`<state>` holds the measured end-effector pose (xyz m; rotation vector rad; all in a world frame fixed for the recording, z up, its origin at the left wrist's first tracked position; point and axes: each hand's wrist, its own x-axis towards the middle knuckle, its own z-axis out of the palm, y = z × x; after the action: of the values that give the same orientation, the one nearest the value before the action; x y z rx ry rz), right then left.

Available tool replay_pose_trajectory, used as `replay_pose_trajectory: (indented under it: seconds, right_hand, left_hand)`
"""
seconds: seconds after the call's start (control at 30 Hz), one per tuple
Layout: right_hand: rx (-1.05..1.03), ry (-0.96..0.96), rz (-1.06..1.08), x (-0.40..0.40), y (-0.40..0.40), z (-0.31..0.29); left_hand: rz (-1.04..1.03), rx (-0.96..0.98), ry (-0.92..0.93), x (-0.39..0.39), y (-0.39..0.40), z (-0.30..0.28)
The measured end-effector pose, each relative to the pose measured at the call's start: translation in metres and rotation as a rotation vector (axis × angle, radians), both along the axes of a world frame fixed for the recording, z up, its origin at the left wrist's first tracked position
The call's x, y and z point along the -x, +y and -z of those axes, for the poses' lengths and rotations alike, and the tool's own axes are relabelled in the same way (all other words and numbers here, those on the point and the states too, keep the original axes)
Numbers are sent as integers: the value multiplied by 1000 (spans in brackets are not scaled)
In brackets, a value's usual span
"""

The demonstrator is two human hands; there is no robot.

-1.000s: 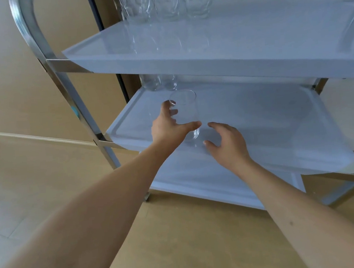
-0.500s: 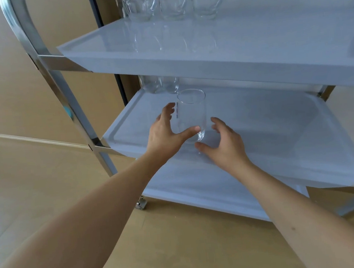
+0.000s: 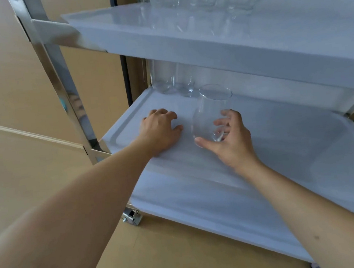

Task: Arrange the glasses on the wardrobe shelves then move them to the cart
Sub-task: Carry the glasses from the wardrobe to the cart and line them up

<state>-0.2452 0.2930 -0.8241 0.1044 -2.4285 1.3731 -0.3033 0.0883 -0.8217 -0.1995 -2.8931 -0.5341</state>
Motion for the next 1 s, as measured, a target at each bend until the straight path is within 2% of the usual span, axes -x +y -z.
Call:
replay_pose_trajectory:
  seconds: [0.23,0.7,1.0]
  right_hand:
    - [29,62,47,54,-7,1]
    - [54,58,196,153,2,-5]
    - [50,7,152,191,4,-6]
  left_hand:
    - [-17,84,76,12,3,12]
    - [-13,65,68,11,6,17]
    - [-16,51,83,13,5,18]
